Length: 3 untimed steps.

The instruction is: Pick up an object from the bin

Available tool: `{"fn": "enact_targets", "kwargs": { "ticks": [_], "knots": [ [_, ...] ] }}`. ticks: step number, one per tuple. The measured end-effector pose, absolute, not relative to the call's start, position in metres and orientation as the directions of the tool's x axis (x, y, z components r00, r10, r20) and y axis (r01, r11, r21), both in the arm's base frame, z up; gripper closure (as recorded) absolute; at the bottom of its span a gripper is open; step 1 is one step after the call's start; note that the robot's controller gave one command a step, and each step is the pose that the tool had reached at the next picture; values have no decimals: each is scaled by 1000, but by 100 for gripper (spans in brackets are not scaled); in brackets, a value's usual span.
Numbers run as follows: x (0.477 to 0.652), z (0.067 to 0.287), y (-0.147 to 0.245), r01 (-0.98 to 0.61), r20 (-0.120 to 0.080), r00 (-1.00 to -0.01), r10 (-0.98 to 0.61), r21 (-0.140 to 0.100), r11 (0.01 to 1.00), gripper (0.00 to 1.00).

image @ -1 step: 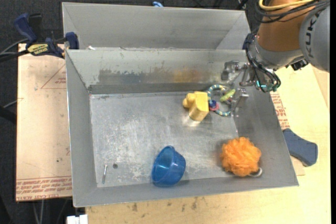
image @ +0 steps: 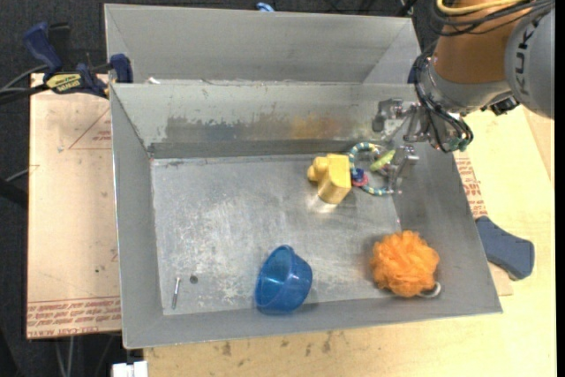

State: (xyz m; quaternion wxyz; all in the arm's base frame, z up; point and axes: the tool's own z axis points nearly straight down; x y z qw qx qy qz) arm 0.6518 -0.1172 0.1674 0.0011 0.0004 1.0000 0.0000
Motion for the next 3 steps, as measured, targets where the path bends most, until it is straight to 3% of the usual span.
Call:
{"fn": "enact_targets", "kwargs": {
  "ticks": [1, 2, 3],
  "knots": [
    [656, 138, -119, -178, -12, -984, -178, -4, 984, 0],
    [657, 70, -130, -337, -3, -942, -337, 0, 942, 0],
    [651, 77, -107, -172, -2, -985, -172, 1, 985, 0]
  ]
}}
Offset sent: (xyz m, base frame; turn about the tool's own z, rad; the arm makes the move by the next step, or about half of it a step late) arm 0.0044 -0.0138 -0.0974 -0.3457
